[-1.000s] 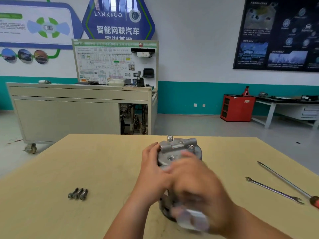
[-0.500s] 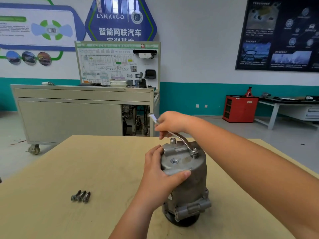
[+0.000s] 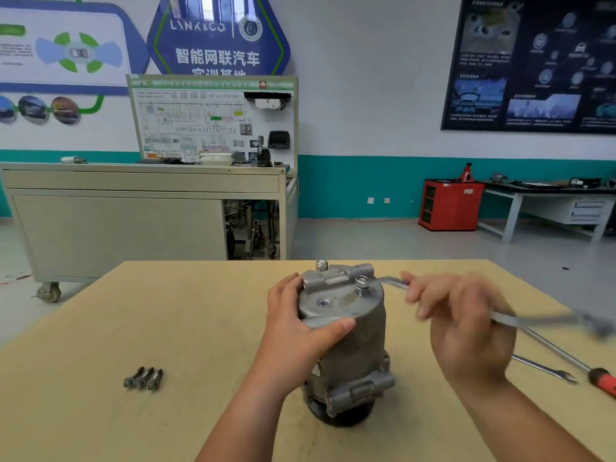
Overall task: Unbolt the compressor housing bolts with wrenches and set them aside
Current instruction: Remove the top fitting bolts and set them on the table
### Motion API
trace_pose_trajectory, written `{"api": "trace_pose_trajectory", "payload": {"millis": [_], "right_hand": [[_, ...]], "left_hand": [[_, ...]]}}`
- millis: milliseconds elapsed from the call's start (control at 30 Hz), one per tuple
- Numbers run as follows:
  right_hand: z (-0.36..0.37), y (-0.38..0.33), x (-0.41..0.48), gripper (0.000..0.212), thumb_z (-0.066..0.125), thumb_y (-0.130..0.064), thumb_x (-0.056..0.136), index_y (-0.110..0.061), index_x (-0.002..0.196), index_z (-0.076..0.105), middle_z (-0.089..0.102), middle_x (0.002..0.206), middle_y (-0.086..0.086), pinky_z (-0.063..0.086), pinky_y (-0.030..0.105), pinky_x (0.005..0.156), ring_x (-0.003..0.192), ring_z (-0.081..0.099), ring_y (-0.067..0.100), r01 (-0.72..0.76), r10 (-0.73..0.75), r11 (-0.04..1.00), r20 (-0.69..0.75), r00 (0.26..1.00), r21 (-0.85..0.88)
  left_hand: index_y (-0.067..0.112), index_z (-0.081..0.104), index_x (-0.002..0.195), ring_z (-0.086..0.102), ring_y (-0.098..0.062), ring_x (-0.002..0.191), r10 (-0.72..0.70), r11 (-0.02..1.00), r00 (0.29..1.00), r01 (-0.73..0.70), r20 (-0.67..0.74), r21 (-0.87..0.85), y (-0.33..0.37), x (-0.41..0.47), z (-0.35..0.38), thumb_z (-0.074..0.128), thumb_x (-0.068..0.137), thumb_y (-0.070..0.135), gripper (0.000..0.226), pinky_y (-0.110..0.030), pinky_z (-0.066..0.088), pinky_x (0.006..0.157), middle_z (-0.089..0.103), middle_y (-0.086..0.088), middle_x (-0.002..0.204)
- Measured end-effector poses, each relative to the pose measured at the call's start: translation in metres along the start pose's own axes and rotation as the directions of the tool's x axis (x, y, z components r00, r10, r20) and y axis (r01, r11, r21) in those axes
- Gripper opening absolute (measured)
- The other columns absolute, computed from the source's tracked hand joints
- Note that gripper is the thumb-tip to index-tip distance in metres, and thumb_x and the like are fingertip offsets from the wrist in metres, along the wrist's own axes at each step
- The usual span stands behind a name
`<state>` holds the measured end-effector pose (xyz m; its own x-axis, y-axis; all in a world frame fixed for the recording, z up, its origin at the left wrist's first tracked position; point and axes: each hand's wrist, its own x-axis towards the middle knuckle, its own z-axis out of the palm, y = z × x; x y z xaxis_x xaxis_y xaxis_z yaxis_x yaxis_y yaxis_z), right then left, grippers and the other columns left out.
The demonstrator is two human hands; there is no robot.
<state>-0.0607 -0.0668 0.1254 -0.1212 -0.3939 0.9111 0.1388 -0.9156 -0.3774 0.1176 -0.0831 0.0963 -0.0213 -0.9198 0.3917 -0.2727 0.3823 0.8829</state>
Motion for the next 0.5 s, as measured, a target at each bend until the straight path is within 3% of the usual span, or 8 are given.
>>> {"api": "trace_pose_trajectory", "payload": {"millis": [33,67,133,200,267,300,367,500], "right_hand": [[0.0,0.008,0.012,0.045,0.038,-0.032,0.099,-0.028,0.057,0.054,0.051,0.048,-0.009,0.056,0.035,0.069,0.052,0.056,0.011,-0.117,0.139,0.985,-0.195,0.971,0.124],[0.001,0.02,0.028,0.046,0.037,-0.03,0.099,-0.027,0.056,0.053,0.046,0.043,-0.009,0.055,0.03,0.058,0.044,0.051,0.01,-0.219,0.298,0.945,-0.363,0.883,0.244],[0.002,0.05,0.059,0.033,0.04,-0.026,0.1,-0.019,0.069,0.05,0.041,0.042,-0.007,0.048,0.021,0.043,0.036,0.045,0.007,-0.431,0.571,0.82,-0.489,0.659,0.377],[0.008,0.079,0.081,0.02,0.044,-0.02,0.099,-0.014,0.081,0.045,0.046,0.053,-0.001,0.045,0.02,0.04,0.039,0.047,0.007,-0.747,0.755,0.635,-0.365,0.546,0.197],[0.022,0.097,0.101,0.014,0.049,-0.019,0.097,-0.011,0.086,0.05,0.052,0.065,0.002,0.049,0.025,0.048,0.048,0.052,0.009,-0.863,0.864,0.443,-0.143,0.483,-0.244],[0.031,0.1,0.109,0.014,0.051,-0.02,0.096,-0.008,0.088,0.054,0.058,0.068,0.003,0.052,0.025,0.054,0.052,0.057,0.009,-0.785,0.892,0.381,-0.028,0.45,-0.489],[0.058,0.098,0.122,0.021,0.053,-0.02,0.095,-0.001,0.092,0.061,0.068,0.078,0.006,0.052,0.025,0.066,0.062,0.064,0.012,-0.457,0.904,0.361,0.185,0.386,-0.813],[0.12,0.066,0.112,0.019,0.049,-0.017,0.095,-0.005,0.103,0.062,0.071,0.099,0.007,0.049,0.027,0.071,0.082,0.066,0.018,0.15,0.817,0.476,0.499,0.289,-0.867]], "left_hand": [[0.035,0.04,0.132,0.04,-0.003,0.127,-0.01,1.0,1.0,0.01,0.003,0.001,0.0,-0.001,0.0,0.075,0.054,0.05,0.087,-0.03,0.037,0.11,0.03,0.018,0.135],[0.032,0.04,0.135,0.04,-0.004,0.127,-0.021,1.0,1.0,0.021,0.005,-0.003,0.002,-0.001,0.0,0.076,0.056,0.049,0.089,-0.032,0.037,0.11,0.03,0.017,0.136],[0.029,0.039,0.139,0.04,-0.005,0.127,-0.032,0.999,0.999,0.032,0.008,-0.004,0.003,-0.001,-0.001,0.081,0.064,0.044,0.088,-0.033,0.037,0.11,0.029,0.015,0.137],[0.027,0.038,0.139,0.04,-0.006,0.127,-0.034,0.999,0.999,0.034,0.018,-0.006,0.004,-0.001,-0.002,0.083,0.069,0.038,0.084,-0.034,0.038,0.11,0.029,0.014,0.137],[0.028,0.038,0.139,0.039,-0.006,0.127,-0.027,1.0,0.999,0.027,0.025,0.001,0.005,-0.002,-0.002,0.082,0.071,0.033,0.081,-0.034,0.038,0.11,0.029,0.014,0.137],[0.028,0.037,0.139,0.039,-0.006,0.127,-0.027,1.0,0.999,0.026,0.027,0.009,0.004,-0.001,-0.002,0.082,0.071,0.032,0.081,-0.034,0.037,0.11,0.029,0.015,0.137],[0.028,0.036,0.14,0.038,-0.006,0.129,-0.026,1.0,0.999,0.025,0.025,0.012,0.004,-0.001,-0.003,0.082,0.071,0.035,0.083,-0.034,0.037,0.11,0.027,0.016,0.138],[0.029,0.038,0.138,0.042,-0.005,0.124,-0.019,1.0,1.0,0.019,0.015,0.013,0.002,0.0,-0.002,0.082,0.067,0.042,0.084,-0.027,0.042,0.103,0.033,0.015,0.135]]}}
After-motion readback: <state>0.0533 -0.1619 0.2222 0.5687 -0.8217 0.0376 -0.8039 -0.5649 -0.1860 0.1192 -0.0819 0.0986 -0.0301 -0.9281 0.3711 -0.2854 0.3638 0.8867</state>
